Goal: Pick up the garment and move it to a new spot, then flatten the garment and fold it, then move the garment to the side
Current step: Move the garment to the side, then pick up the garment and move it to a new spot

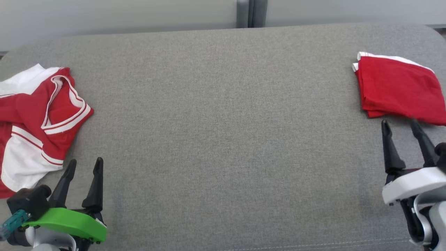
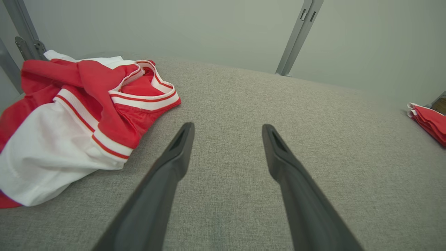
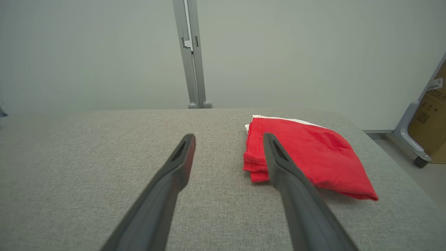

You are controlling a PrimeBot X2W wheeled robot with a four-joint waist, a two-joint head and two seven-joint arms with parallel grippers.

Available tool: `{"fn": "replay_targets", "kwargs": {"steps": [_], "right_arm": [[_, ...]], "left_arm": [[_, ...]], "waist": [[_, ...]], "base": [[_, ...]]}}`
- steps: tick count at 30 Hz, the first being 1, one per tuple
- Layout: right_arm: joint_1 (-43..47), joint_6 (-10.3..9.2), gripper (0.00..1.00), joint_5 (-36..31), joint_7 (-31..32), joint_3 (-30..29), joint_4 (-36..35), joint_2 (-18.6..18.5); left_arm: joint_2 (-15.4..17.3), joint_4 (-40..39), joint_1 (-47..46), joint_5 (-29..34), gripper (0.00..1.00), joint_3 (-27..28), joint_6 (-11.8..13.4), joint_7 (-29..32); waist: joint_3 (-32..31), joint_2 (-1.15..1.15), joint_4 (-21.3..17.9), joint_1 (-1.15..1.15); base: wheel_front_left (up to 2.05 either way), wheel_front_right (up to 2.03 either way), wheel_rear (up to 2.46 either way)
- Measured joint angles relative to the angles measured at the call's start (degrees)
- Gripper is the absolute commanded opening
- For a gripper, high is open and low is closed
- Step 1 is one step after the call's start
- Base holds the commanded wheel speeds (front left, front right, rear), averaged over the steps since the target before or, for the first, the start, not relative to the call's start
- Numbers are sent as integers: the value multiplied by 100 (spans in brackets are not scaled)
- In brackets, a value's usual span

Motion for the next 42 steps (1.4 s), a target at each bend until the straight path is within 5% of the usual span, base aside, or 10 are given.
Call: {"fn": "replay_targets", "kwargs": {"steps": [10,22,42], "right_arm": [[714,-3,100,-198,-88,211,85,172],[870,-8,100,-380,-141,212,-7,300],[664,202,100,-566,-147,850,-98,538]], "left_arm": [[-90,4,366,65,100,-40,3,-1],[-133,-55,366,112,100,-48,4,-5],[-216,13,576,146,100,256,63,-7]], "waist": [[-681,0,-78,0],[-783,0,107,0],[-835,0,1318,0]], "base": [[0,0,0],[0,0,0],[0,0,0]]}}
